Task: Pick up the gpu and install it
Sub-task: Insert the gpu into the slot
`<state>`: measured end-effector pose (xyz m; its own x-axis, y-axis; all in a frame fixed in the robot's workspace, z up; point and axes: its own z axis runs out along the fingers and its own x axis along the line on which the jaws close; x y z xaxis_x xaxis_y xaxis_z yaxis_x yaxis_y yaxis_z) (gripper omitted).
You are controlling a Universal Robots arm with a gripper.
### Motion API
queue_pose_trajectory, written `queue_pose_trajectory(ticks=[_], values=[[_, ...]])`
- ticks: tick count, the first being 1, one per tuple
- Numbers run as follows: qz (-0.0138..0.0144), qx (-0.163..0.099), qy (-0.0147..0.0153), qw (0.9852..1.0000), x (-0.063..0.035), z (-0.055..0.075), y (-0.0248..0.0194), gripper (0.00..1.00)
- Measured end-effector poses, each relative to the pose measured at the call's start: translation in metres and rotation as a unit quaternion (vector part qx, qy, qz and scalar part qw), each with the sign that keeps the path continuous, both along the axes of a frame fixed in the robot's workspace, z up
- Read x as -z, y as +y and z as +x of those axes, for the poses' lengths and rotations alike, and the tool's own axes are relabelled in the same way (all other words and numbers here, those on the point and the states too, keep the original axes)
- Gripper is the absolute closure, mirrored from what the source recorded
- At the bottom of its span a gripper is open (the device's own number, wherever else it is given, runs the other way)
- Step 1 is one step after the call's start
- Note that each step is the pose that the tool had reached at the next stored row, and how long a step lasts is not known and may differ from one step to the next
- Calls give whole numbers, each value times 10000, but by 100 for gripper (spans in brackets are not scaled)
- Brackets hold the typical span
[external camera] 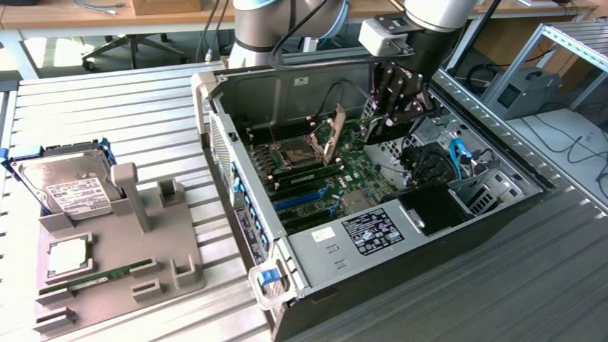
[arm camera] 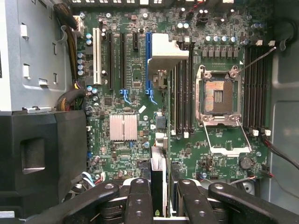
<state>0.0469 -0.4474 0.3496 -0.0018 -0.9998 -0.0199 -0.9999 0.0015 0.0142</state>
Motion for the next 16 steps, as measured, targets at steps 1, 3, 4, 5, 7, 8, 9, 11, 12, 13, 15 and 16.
queue_pose_trajectory(ticks=[1,3,4,5,7,8,9,11,12,13,15,16], values=[[0,0,0,10000,0,-1,-2,73],[0,0,0,10000,1,-3,-8,73],[0,0,0,10000,1,-3,-10,73],[0,0,0,10000,2,-4,-11,73],[0,0,0,10000,2,-5,-15,73],[0,0,0,10000,3,-5,-16,73],[0,0,0,10000,3,-6,-19,73],[0,0,0,10000,4,-7,-22,73],[0,0,0,10000,7,-12,-35,73],[0,0,0,10000,10,-14,-46,73],[0,0,0,10000,10,-15,-48,73],[0,0,0,10000,11,-15,-50,73]])
